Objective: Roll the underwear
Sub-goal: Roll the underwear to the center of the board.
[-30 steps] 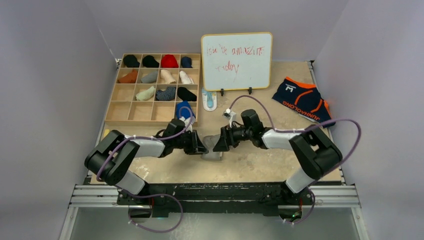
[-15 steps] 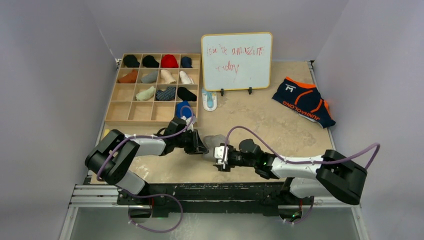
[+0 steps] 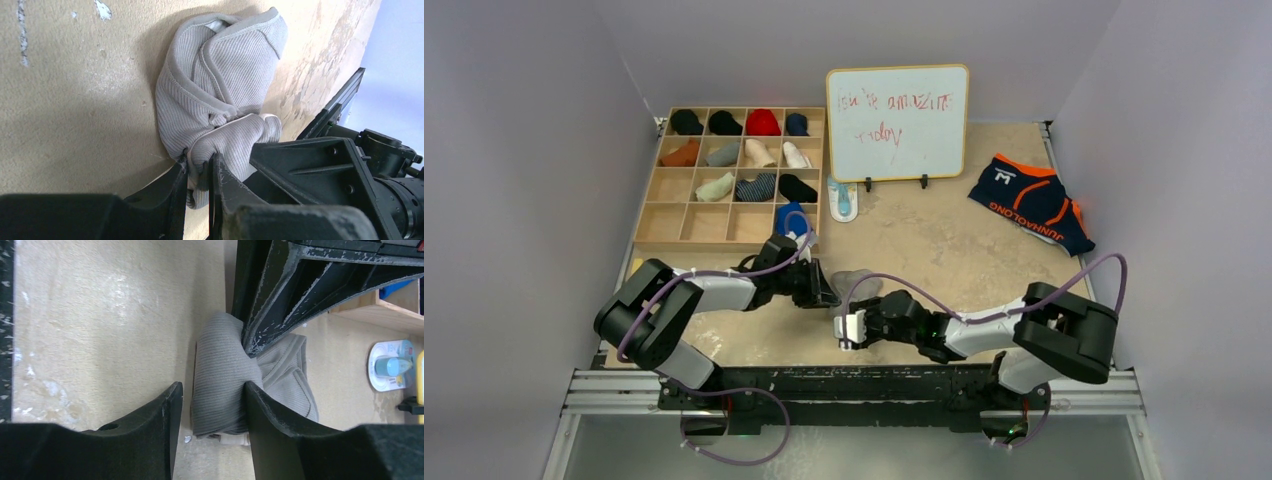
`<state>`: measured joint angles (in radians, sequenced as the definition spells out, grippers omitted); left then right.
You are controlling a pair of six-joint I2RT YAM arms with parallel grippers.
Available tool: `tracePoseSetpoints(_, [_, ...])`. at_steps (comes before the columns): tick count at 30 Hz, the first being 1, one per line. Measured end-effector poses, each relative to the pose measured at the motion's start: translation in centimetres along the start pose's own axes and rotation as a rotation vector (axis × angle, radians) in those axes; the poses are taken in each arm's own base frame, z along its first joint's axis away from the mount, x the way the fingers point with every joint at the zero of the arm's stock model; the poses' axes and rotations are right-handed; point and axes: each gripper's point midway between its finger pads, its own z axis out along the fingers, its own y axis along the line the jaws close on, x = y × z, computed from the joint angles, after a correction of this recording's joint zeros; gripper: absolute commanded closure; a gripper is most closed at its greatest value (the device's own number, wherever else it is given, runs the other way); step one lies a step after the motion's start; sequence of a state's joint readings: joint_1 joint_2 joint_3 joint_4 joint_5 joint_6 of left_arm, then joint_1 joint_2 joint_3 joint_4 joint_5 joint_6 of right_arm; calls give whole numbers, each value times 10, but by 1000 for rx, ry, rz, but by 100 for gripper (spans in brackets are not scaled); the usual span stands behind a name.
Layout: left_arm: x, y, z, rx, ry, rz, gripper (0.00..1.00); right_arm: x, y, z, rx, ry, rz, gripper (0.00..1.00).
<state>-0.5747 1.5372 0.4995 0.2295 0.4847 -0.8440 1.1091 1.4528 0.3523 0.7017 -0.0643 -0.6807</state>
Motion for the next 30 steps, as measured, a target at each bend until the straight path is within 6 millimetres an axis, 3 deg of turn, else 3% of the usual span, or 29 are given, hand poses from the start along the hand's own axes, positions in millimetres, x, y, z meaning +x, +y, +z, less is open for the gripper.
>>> tracePoseSetpoints(7, [-1, 1, 0, -5, -5, 1, 100, 4, -11, 8, 56, 32, -26, 45])
tracePoseSetpoints(15, [-1, 1, -1, -10, -7, 18, 100, 3, -16, 2, 70, 50, -49, 48])
tracePoseSetpoints(23, [-2, 2, -3, -24, -15, 23, 100, 7, -12, 6, 55, 76, -28, 68])
tracePoseSetpoints(25, [-4, 3, -5, -37, -26, 25, 100, 7, -15, 11, 62, 85, -12, 91])
tracePoseSetpoints(26, [-5, 4, -6, -43, -33, 26, 100, 7, -16, 13, 67, 91, -4, 98])
tracePoseSetpoints(30, [-12, 8, -11, -65, -71, 26, 84, 5, -21, 19, 67, 102, 38, 100])
